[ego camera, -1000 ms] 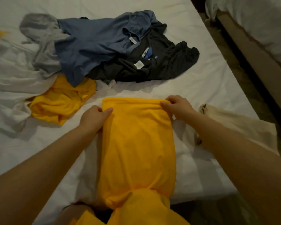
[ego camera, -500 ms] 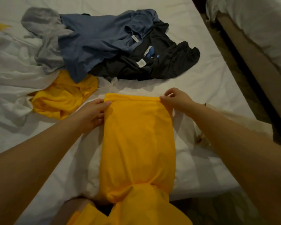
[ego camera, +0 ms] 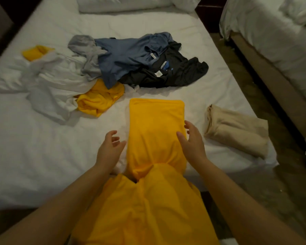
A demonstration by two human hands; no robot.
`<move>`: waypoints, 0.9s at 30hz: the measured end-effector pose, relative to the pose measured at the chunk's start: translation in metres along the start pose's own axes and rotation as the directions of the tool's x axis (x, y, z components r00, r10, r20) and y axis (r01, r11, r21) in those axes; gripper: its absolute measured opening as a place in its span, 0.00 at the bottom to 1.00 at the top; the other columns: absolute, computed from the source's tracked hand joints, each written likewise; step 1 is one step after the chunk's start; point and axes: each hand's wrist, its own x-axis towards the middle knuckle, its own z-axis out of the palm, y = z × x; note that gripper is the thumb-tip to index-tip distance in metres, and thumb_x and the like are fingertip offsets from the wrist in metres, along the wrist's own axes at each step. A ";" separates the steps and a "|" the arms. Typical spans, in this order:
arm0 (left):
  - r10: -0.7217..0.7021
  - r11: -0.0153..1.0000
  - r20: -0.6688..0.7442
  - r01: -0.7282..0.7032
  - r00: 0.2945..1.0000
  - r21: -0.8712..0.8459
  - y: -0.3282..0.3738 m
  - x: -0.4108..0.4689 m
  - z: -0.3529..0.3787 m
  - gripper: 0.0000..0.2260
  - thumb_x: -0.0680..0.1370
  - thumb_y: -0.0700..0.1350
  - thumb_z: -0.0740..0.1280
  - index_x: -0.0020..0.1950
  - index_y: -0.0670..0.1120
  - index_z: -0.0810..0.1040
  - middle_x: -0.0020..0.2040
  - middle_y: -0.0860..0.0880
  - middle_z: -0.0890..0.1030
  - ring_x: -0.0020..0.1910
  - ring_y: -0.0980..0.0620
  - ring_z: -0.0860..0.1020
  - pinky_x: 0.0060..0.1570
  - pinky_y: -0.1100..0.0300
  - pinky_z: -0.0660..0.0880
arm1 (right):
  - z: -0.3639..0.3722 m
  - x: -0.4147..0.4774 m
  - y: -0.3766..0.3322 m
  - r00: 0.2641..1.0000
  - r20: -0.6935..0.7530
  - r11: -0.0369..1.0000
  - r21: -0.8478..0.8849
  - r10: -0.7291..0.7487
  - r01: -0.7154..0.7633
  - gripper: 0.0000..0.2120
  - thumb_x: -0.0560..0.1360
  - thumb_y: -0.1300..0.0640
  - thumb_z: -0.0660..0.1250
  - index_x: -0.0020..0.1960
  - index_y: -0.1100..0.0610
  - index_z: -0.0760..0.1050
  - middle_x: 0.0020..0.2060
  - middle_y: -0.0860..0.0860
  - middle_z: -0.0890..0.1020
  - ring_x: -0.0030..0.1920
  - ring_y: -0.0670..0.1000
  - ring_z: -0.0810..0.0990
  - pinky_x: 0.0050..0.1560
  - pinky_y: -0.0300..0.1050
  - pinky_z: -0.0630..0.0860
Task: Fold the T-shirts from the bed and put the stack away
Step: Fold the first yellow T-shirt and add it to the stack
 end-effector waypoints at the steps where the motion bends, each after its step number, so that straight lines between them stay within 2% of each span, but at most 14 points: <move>1: 0.003 1.000 -0.013 -0.003 1.000 -0.003 0.000 -0.012 -0.004 0.20 0.78 0.43 0.64 0.69 0.46 0.65 0.64 0.43 0.73 0.60 0.46 0.73 0.52 0.57 0.69 | -0.001 -0.011 -0.006 0.999 0.002 0.999 -0.009 -0.035 0.035 0.28 0.75 0.45 0.59 0.72 0.56 0.62 0.66 0.55 0.71 0.65 0.55 0.69 0.64 0.54 0.68; 5: 0.088 0.996 -0.012 -0.088 0.996 0.018 0.013 -0.054 -0.013 0.20 0.79 0.44 0.63 0.70 0.47 0.65 0.66 0.44 0.73 0.62 0.46 0.73 0.51 0.58 0.69 | -0.009 -0.047 -0.028 0.994 -0.020 0.990 -0.086 -0.111 0.108 0.22 0.79 0.49 0.59 0.72 0.52 0.63 0.66 0.53 0.72 0.65 0.56 0.69 0.63 0.55 0.68; 9: 0.260 0.961 -0.026 -0.257 0.965 0.099 0.020 -0.098 -0.017 0.24 0.78 0.44 0.64 0.72 0.49 0.60 0.67 0.44 0.71 0.63 0.47 0.72 0.54 0.57 0.70 | -0.024 -0.093 -0.052 0.993 -0.008 0.976 -0.182 -0.122 0.118 0.22 0.79 0.46 0.57 0.72 0.49 0.64 0.67 0.52 0.72 0.64 0.57 0.70 0.63 0.58 0.68; 13: 0.397 0.897 0.078 -0.405 0.914 0.178 -0.003 -0.155 -0.021 0.28 0.77 0.44 0.66 0.73 0.49 0.58 0.66 0.45 0.71 0.63 0.48 0.72 0.57 0.57 0.69 | -0.035 -0.170 -0.062 0.962 0.135 0.901 -0.339 -0.239 0.271 0.25 0.78 0.41 0.54 0.73 0.48 0.62 0.69 0.50 0.70 0.67 0.56 0.67 0.64 0.54 0.63; 15: 0.437 0.870 0.131 -0.456 0.890 0.190 -0.025 -0.181 -0.025 0.29 0.75 0.44 0.69 0.73 0.46 0.60 0.65 0.44 0.72 0.62 0.48 0.73 0.56 0.62 0.67 | -0.036 -0.207 -0.059 0.936 0.230 0.852 -0.399 -0.265 0.339 0.29 0.74 0.38 0.51 0.73 0.47 0.61 0.69 0.49 0.69 0.68 0.55 0.66 0.65 0.52 0.62; 17: 0.460 0.837 0.193 -0.496 0.867 0.232 -0.047 -0.199 -0.033 0.33 0.71 0.54 0.68 0.72 0.45 0.61 0.64 0.44 0.73 0.62 0.49 0.73 0.57 0.65 0.66 | -0.036 -0.238 -0.050 0.909 0.313 0.805 -0.441 -0.275 0.396 0.32 0.71 0.36 0.49 0.73 0.46 0.60 0.69 0.47 0.69 0.68 0.53 0.66 0.64 0.49 0.61; 19: 0.459 0.777 0.290 -0.538 0.840 0.327 -0.061 -0.213 -0.044 0.37 0.68 0.65 0.59 0.72 0.46 0.63 0.65 0.45 0.74 0.63 0.50 0.72 0.58 0.65 0.64 | -0.037 -0.261 -0.037 0.879 0.383 0.779 -0.443 -0.284 0.444 0.36 0.69 0.31 0.46 0.73 0.45 0.60 0.68 0.46 0.70 0.68 0.52 0.67 0.64 0.47 0.62; 22: 0.479 0.609 0.488 -0.677 0.729 0.414 -0.069 -0.226 -0.061 0.43 0.65 0.76 0.51 0.69 0.48 0.69 0.66 0.47 0.73 0.67 0.51 0.69 0.62 0.66 0.59 | -0.046 -0.283 -0.023 0.847 0.431 0.791 -0.376 -0.311 0.482 0.44 0.65 0.22 0.41 0.72 0.45 0.61 0.67 0.48 0.72 0.67 0.52 0.67 0.65 0.46 0.62; 24: 0.472 0.501 0.588 -0.749 0.657 0.434 -0.070 -0.230 -0.071 0.44 0.64 0.78 0.47 0.68 0.51 0.71 0.70 0.50 0.69 0.70 0.55 0.62 0.65 0.67 0.53 | -0.056 -0.295 -0.018 0.812 0.459 0.788 -0.316 -0.359 0.528 0.43 0.64 0.21 0.41 0.71 0.43 0.61 0.67 0.45 0.72 0.69 0.48 0.65 0.65 0.38 0.59; 26: 0.407 0.476 0.647 -0.754 0.645 0.453 -0.070 -0.229 -0.079 0.44 0.62 0.78 0.48 0.69 0.55 0.69 0.73 0.53 0.63 0.70 0.60 0.55 0.66 0.67 0.50 | -0.067 -0.306 -0.017 0.766 0.537 0.787 -0.273 -0.354 0.554 0.40 0.61 0.19 0.44 0.68 0.37 0.57 0.68 0.36 0.64 0.71 0.42 0.57 0.67 0.31 0.51; 27: 0.381 0.482 0.659 -0.747 0.649 0.457 -0.069 -0.228 -0.081 0.45 0.61 0.79 0.48 0.69 0.56 0.68 0.74 0.54 0.62 0.70 0.61 0.54 0.67 0.67 0.50 | -0.071 -0.311 -0.017 0.750 0.568 0.798 -0.248 -0.340 0.550 0.39 0.60 0.18 0.47 0.67 0.34 0.55 0.68 0.33 0.60 0.72 0.39 0.54 0.69 0.32 0.50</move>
